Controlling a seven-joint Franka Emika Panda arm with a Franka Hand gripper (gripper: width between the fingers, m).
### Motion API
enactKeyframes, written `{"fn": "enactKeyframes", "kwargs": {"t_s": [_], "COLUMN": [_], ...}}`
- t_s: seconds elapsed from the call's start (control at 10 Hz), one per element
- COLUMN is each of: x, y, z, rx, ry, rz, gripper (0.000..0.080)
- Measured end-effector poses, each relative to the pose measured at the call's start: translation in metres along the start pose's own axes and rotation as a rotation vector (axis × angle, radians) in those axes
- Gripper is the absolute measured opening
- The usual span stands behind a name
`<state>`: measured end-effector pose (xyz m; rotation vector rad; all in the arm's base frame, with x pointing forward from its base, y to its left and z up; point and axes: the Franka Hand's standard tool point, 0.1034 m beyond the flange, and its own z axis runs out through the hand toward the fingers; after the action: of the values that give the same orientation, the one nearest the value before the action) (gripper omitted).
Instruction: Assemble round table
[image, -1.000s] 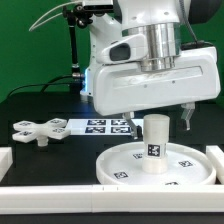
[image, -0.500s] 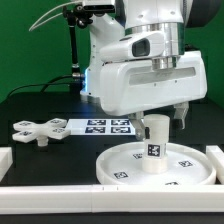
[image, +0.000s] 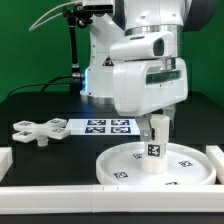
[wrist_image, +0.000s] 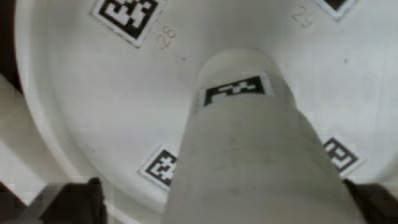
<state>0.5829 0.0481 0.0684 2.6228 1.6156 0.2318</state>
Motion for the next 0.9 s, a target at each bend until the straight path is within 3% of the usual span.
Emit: {"fn": "enactKeyframes", "kwargs": {"t_s": [0.4, 0.9], "x": [0.0042, -0.0007], "y": [-0.0003, 0.0008], "z": [-0.0005, 0.0008], "rx": [-0.028, -0.026], "ry": [-0.050, -0.084], "rz": [-0.445, -0.739], "gripper": [0.0649, 0.0649]}}
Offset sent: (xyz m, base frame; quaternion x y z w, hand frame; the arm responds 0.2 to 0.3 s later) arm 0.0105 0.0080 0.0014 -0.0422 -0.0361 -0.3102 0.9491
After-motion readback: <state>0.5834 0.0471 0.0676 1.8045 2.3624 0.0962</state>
